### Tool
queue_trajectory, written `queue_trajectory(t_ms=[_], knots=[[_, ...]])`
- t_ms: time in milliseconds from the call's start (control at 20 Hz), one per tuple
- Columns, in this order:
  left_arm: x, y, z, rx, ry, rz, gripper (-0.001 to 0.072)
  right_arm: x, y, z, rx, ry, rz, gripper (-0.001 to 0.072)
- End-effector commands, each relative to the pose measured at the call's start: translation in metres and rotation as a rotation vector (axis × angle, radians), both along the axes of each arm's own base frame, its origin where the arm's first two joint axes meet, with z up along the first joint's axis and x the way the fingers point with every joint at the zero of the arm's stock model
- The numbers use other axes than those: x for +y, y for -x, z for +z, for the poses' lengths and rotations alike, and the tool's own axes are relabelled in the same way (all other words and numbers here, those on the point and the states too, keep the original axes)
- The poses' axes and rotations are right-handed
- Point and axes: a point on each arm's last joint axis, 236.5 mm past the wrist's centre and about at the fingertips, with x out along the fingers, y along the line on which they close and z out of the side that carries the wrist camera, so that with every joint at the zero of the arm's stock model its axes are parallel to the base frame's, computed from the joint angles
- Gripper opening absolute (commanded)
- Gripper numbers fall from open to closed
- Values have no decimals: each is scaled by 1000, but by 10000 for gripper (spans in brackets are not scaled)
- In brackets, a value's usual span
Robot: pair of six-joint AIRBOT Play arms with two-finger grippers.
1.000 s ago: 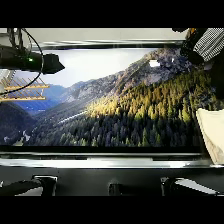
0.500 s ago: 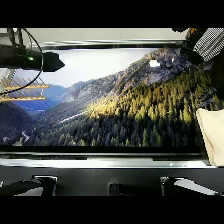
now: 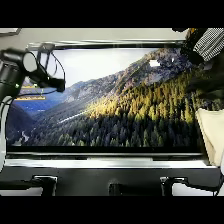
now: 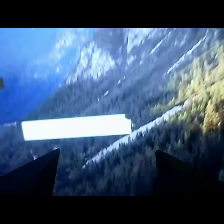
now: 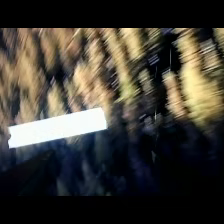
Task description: Fold the clothes and pants, and hang the long-sleeved shirts on hangers.
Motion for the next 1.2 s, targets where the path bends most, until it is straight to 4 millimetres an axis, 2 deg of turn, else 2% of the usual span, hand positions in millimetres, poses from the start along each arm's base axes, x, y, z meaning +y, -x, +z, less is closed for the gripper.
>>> queue_trajectory(t_ms=[0, 150, 300, 400, 550, 650, 1150], knots=[[-9, 24, -53, 107, 63, 31, 707, 73, 19, -56, 151, 43, 177, 716], [-14, 23, -70, 69, 80, 38, 706, 82, 15, -59, 138, 92, 219, 713], [-15, 17, -63, 30, 82, 21, 706, 86, 14, -58, 129, 75, 217, 706], [-16, 21, -59, 10, 83, -3, 705, 86, 14, -59, 132, 75, 217, 705], [-15, 34, -73, -47, 111, 16, 704, 86, 14, -59, 132, 75, 217, 705], [-15, 34, -78, -73, 128, 34, 705, 86, 14, -59, 132, 75, 217, 705], [-16, 32, -79, -78, 129, 31, 705, 86, 14, -59, 132, 75, 217, 705]])
